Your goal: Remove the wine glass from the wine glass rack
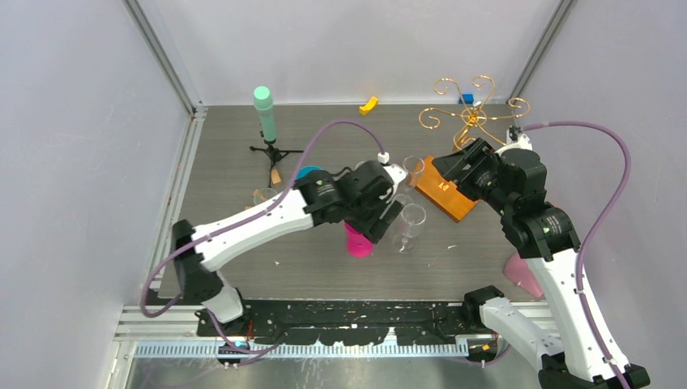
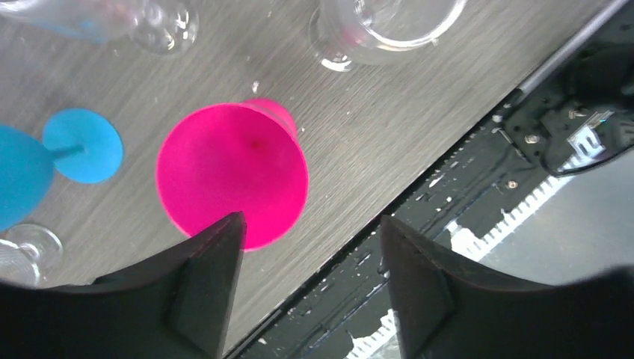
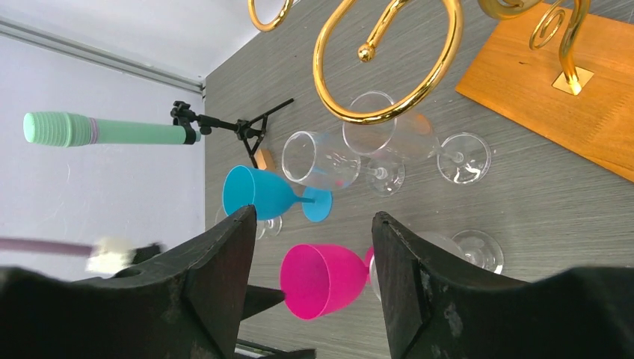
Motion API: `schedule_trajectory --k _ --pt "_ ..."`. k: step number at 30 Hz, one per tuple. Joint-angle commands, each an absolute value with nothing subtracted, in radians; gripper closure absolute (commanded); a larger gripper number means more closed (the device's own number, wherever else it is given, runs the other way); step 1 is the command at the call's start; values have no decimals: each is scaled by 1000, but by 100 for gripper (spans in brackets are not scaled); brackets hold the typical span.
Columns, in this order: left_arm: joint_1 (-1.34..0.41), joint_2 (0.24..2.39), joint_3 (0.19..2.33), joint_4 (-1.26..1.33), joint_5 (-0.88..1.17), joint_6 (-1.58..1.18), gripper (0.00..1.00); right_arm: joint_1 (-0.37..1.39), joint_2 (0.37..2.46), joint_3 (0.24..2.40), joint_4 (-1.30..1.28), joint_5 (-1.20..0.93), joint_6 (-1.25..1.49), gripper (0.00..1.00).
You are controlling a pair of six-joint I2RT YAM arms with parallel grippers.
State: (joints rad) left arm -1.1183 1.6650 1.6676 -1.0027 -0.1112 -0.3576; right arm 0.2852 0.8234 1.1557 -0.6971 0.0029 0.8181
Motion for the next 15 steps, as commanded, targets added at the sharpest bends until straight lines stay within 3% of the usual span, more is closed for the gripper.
schedule_trajectory --k 1,2,6,9,11,15 --pt "-1122 1483 1609 -854 -50 -334 8 284 816 1199 -682 18 806 37" --pt "-1122 1442 1582 -821 -23 -332 1 284 814 1199 -684 21 807 37" --pt "-1122 1271 1462 -683 -16 -331 0 284 809 1198 -695 39 806 35" --pt "-1122 1143 1387 -651 -123 -335 0 284 802 1200 -705 48 800 33" --pt "-1121 1063 1354 -660 -221 -337 0 284 797 1205 -715 62 788 23" --pt "-1122 899 1284 -675 -381 -302 0 284 788 1227 -751 117 752 13"
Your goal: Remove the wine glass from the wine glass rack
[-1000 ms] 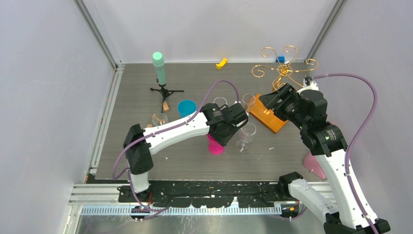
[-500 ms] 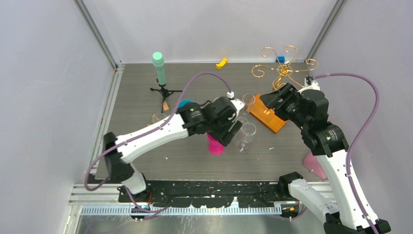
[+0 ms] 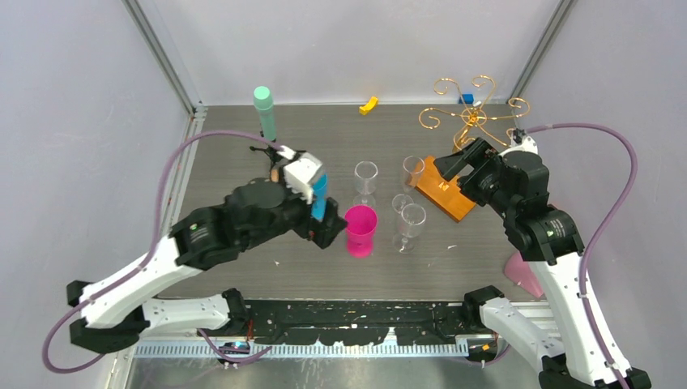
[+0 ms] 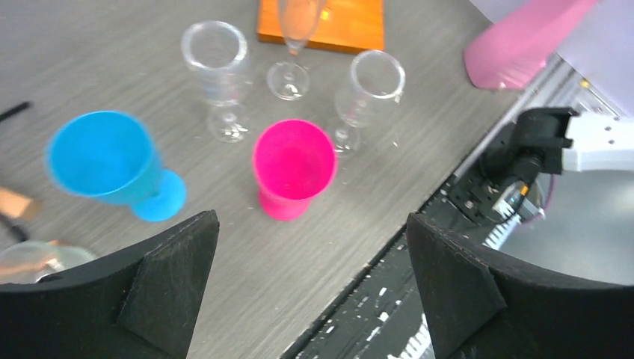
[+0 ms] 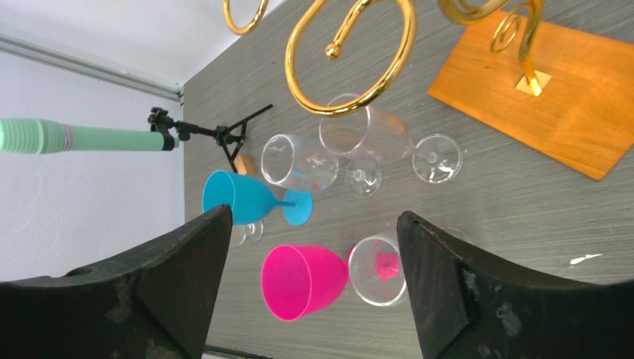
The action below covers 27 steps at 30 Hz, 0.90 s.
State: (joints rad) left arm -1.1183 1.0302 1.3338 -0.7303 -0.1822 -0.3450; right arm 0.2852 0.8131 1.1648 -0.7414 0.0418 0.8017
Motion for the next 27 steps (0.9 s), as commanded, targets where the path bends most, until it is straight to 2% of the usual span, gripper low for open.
schedule_trajectory --k 1,10,21,27 --pt "-1123 859 1266 -676 -431 -294 0 284 784 1231 -763 145 736 13" --pt "-1123 603 1273 -856 -864 -264 0 284 758 1227 -797 347 658 9" --pt "-1123 449 1318 -928 -964 -200 0 284 620 1179 -805 674 634 9" --pt "-1121 425 1321 -928 -969 -184 0 284 545 1143 -776 750 632 9"
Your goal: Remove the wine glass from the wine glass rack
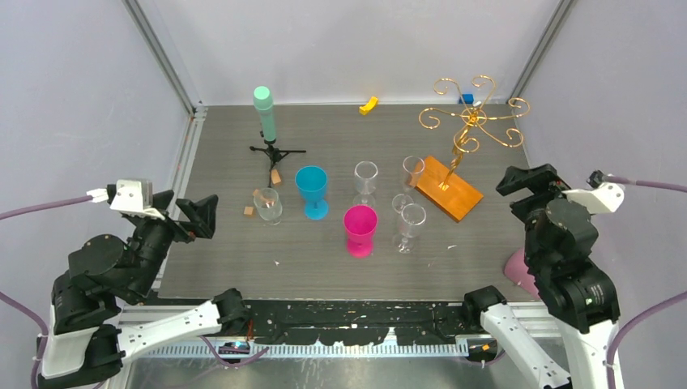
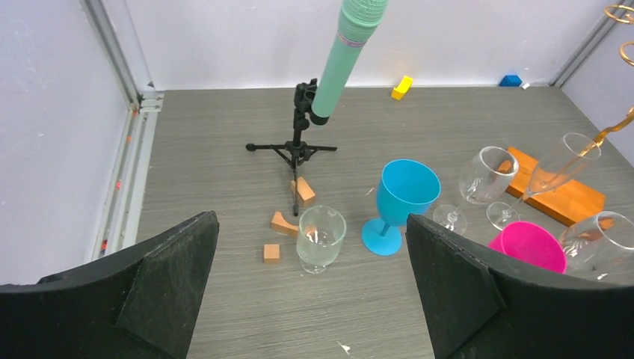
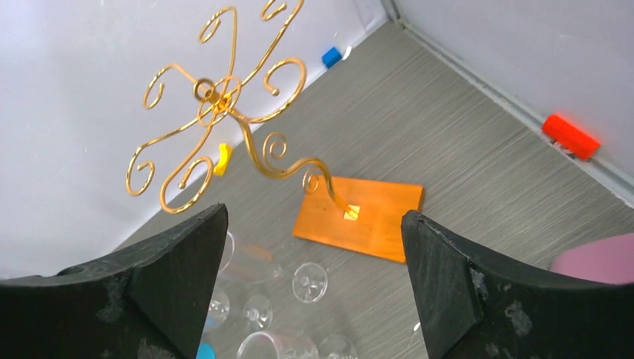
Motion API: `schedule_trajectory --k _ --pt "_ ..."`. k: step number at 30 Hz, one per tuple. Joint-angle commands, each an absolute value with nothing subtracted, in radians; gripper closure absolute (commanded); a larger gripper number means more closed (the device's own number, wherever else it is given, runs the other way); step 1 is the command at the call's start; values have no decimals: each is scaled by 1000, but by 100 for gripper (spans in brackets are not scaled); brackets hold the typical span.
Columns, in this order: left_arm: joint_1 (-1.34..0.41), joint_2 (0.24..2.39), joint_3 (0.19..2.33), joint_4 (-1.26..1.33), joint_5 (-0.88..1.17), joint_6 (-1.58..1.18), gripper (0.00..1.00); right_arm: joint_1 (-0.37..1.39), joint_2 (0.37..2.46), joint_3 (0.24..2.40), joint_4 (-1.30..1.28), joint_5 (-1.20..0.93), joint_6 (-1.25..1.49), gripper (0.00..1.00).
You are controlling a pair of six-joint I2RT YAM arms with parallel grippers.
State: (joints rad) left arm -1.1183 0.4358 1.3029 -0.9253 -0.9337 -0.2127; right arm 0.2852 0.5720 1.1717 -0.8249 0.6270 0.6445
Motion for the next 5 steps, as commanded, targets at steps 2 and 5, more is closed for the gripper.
schedule_trajectory --k 2,5 --pt "-1121 428 1328 -933 -974 -174 0 284 531 1135 -766 751 635 9" --pt "-1121 444 1339 -938 -993 -159 0 284 528 1132 -763 749 643 9"
